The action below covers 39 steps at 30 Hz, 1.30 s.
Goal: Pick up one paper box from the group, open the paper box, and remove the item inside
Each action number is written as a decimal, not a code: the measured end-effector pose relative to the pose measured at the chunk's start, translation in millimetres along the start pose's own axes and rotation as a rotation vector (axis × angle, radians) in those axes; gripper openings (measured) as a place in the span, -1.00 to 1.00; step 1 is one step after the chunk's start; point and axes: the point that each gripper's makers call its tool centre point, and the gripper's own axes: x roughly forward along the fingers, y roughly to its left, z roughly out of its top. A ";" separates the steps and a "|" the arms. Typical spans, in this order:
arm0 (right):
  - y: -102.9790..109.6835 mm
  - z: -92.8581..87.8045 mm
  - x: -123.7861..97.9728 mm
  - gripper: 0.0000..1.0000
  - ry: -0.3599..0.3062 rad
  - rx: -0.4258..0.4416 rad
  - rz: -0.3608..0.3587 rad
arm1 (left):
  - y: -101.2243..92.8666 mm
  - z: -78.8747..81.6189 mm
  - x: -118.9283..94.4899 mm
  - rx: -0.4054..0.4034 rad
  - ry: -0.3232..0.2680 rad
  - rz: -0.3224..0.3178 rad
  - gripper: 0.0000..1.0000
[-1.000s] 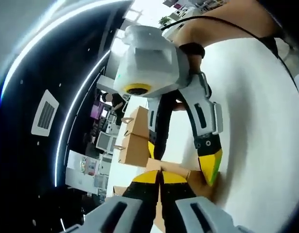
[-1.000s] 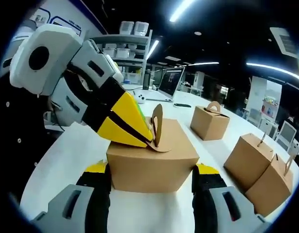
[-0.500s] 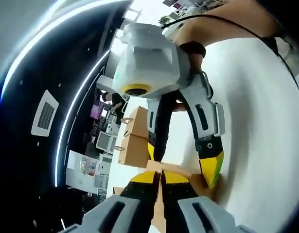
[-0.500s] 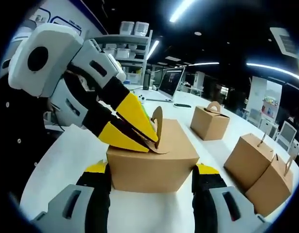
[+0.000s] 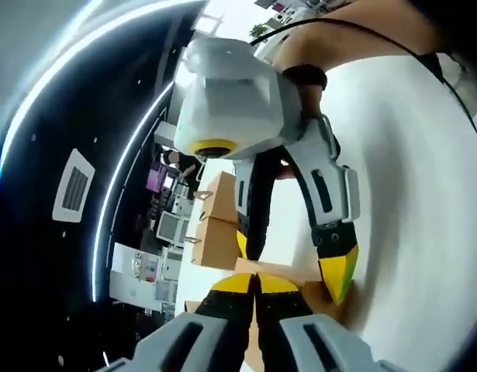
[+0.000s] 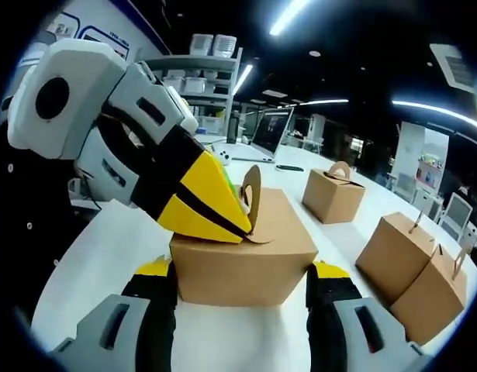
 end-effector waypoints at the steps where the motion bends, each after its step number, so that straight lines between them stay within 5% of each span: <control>1: -0.6 -0.3 -0.2 0.34 0.000 0.001 0.000 | 0.3 0.0 -0.1 -0.003 -0.002 0.001 -0.93; 30: -6.1 -2.7 1.1 0.34 0.023 -0.008 0.003 | 25.1 -2.8 -18.5 -0.056 -0.044 0.081 -0.92; 39: -5.9 -3.0 0.8 0.34 0.039 -0.009 0.006 | 47.4 -10.7 -32.6 -0.107 -0.066 0.142 -0.92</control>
